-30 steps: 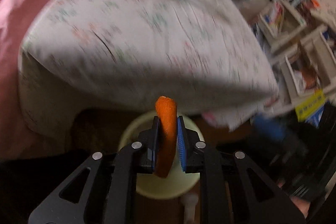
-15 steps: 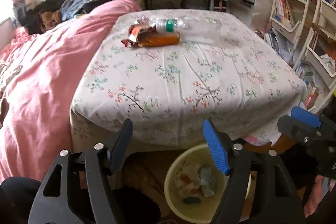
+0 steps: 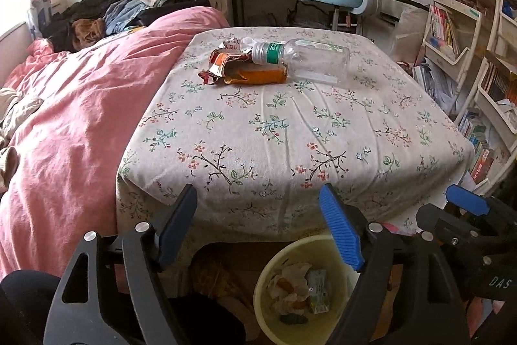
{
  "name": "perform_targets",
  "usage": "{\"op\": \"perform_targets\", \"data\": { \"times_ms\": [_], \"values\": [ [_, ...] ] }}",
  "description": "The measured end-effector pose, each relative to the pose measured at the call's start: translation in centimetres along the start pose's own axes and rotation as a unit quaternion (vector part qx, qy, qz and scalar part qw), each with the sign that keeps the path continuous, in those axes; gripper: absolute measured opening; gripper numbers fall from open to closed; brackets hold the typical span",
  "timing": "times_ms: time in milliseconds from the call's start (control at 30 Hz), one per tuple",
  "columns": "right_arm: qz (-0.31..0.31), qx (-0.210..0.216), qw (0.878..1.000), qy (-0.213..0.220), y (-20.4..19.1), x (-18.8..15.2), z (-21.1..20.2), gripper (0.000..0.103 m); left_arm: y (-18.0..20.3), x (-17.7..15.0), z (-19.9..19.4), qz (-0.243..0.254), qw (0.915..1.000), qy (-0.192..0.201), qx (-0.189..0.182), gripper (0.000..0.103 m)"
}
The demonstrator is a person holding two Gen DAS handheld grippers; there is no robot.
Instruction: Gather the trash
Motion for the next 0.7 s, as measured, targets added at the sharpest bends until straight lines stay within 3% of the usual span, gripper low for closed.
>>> {"op": "perform_targets", "data": {
  "times_ms": [700],
  "values": [
    [-0.019, -0.011, 1.0, -0.006, -0.45, -0.39, 0.48, 0.087, -0.3, 0.1, -0.21, -0.005, 0.9999, 0.006, 0.007, 0.081]
  ]
}}
Point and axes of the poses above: each gripper's, at about its wrist camera, not at the fingertips, and z roughly the way its jaws point, y to its right, x to its top, the point moved 4 cm from there along z, roughly the way its jaws point, and after that the axes turned 8 degrees about z, right-handed, at the moved point
